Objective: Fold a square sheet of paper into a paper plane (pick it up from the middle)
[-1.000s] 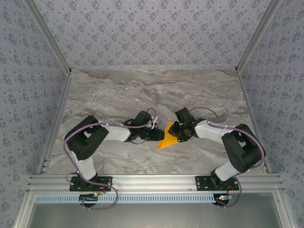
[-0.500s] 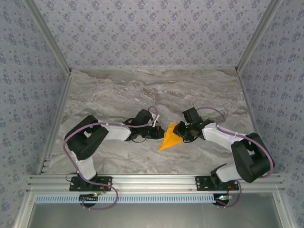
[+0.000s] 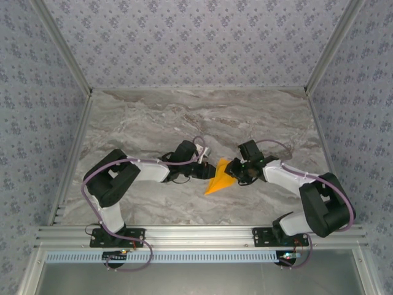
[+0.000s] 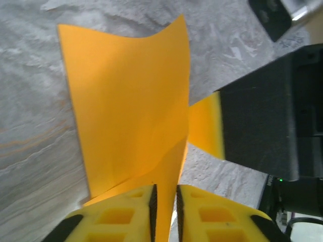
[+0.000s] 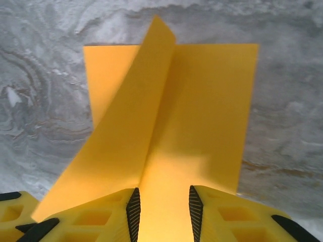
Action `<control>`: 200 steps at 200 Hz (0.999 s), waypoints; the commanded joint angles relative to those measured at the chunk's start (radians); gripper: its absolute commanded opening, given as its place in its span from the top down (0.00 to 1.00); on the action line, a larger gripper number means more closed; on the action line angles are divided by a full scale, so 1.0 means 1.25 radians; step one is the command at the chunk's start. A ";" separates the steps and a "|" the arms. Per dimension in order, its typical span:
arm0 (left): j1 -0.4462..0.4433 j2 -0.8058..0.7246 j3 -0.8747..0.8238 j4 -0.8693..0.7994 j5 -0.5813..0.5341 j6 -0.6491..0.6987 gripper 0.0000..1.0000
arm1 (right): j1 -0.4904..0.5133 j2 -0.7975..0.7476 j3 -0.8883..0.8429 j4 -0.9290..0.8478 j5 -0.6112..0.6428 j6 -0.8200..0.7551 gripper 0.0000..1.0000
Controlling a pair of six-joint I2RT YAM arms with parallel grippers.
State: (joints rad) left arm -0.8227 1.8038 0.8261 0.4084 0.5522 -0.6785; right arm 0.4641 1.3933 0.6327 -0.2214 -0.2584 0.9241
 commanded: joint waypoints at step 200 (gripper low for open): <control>-0.044 -0.131 -0.053 -0.078 -0.263 0.110 0.95 | -0.011 -0.004 0.021 -0.013 -0.018 -0.064 0.78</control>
State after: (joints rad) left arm -0.8776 1.7397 0.8082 0.3382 0.3351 -0.5243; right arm 0.4492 1.3872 0.6128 -0.2291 -0.2741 0.8814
